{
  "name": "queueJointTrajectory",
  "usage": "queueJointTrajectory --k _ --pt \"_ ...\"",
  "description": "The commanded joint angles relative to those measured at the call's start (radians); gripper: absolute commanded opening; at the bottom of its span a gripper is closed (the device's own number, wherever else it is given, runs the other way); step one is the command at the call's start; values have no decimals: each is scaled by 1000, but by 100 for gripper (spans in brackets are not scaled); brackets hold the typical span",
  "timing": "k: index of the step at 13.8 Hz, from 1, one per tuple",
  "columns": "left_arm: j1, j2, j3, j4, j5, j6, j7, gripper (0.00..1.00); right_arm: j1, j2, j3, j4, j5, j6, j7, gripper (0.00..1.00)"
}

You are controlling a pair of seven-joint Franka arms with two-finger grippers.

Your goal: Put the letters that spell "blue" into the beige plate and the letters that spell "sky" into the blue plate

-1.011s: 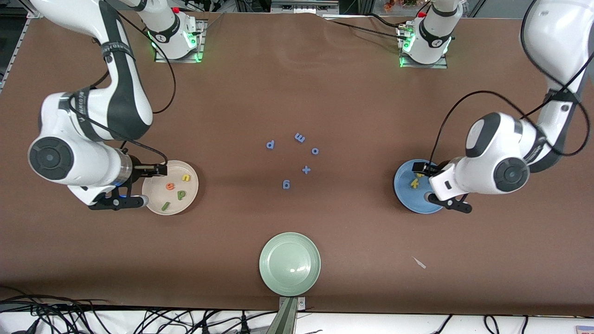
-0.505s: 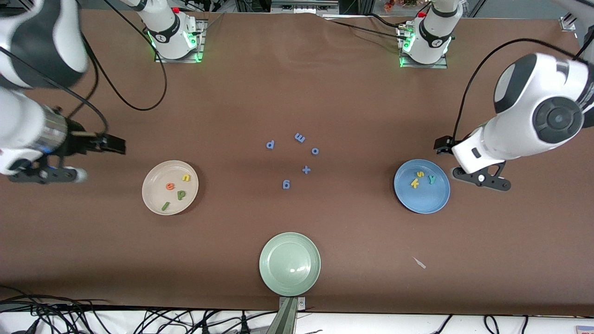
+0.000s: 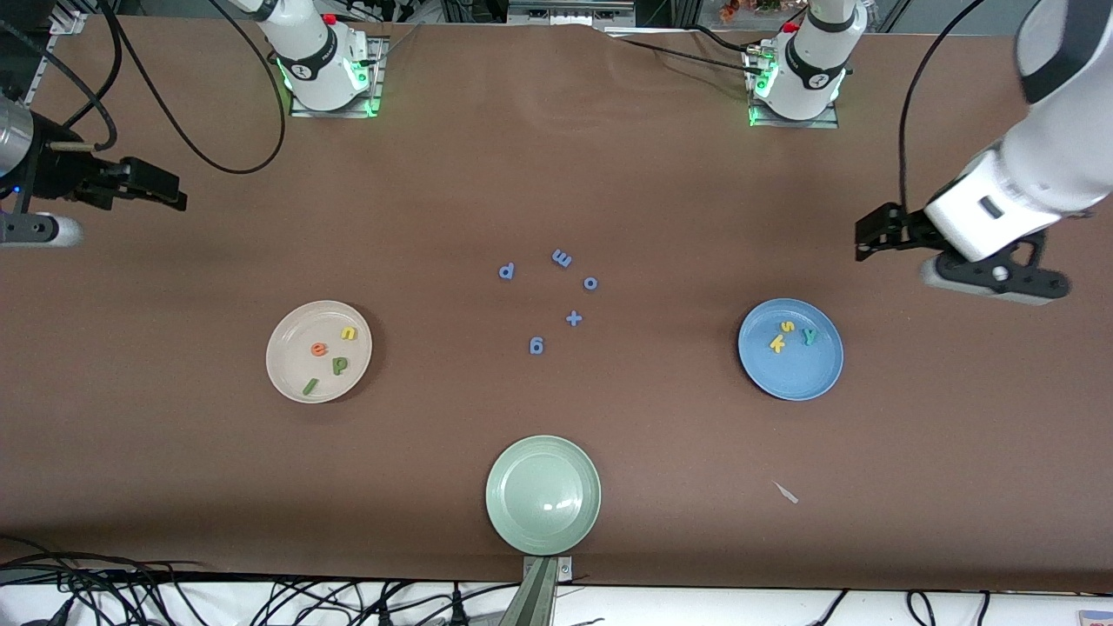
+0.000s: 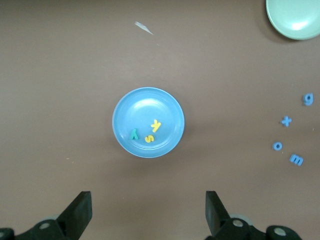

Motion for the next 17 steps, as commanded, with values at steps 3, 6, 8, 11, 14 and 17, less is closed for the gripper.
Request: queueJointTrajectory --k 3,6,8,11,14,17 --pt "-146 -112 208 -80 -29 20 5 100 -49 -88 72 -90 -43 21 -5 100" --pt "-218 -161 305 -175 -34 86 5 100 -49 -83 69 -74 -44 13 -11 100" --pt "-214 -201 305 -220 -34 86 5 100 -42 -79 72 -52 -44 13 -5 100" --pt "-214 -188 301 -199 -31 77 5 100 -15 -63 80 -49 -55 19 7 100" --pt "-186 -184 261 -189 -26 77 3 100 -7 -54 78 -49 -66 19 7 100" --pt "-188 -185 271 -194 -26 74 6 100 -12 -50 74 -49 -66 20 3 100"
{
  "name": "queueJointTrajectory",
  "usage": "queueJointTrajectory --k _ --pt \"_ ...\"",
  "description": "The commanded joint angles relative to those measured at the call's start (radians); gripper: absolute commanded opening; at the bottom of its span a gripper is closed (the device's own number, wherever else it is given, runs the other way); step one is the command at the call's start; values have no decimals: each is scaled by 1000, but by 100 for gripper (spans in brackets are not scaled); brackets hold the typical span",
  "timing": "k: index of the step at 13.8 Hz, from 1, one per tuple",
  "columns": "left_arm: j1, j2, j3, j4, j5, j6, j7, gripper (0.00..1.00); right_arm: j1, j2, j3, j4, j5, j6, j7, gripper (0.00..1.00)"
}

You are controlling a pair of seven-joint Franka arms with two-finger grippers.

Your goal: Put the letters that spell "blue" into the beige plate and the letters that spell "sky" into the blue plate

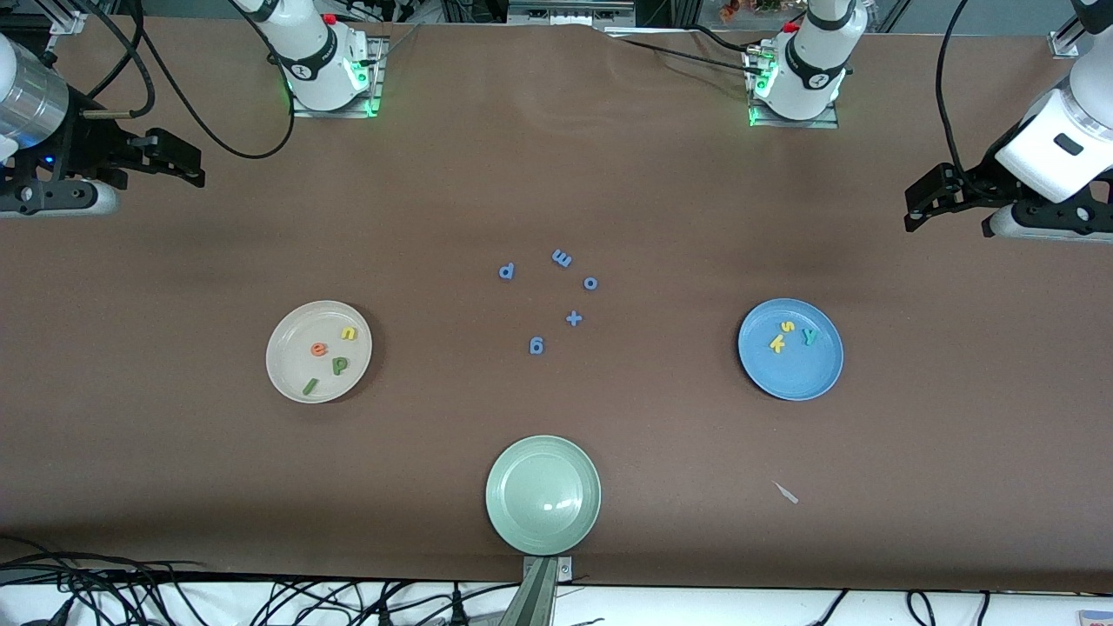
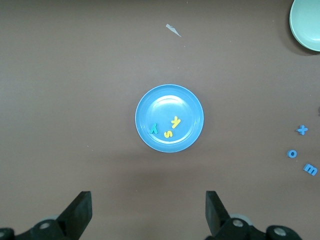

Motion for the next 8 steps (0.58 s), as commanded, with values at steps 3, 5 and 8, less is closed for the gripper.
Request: queueJointTrajectory --k 3,5,8 --pt "11 -12 -1 -13 -17 9 5 100 -11 1 -10 5 -8 2 -13 100" --pt "11 -12 -1 -13 -16 8 5 100 -11 0 -24 5 1 0 -22 100" --pt "11 -11 -2 -13 -17 8 3 100 -10 0 -24 3 0 3 -22 100"
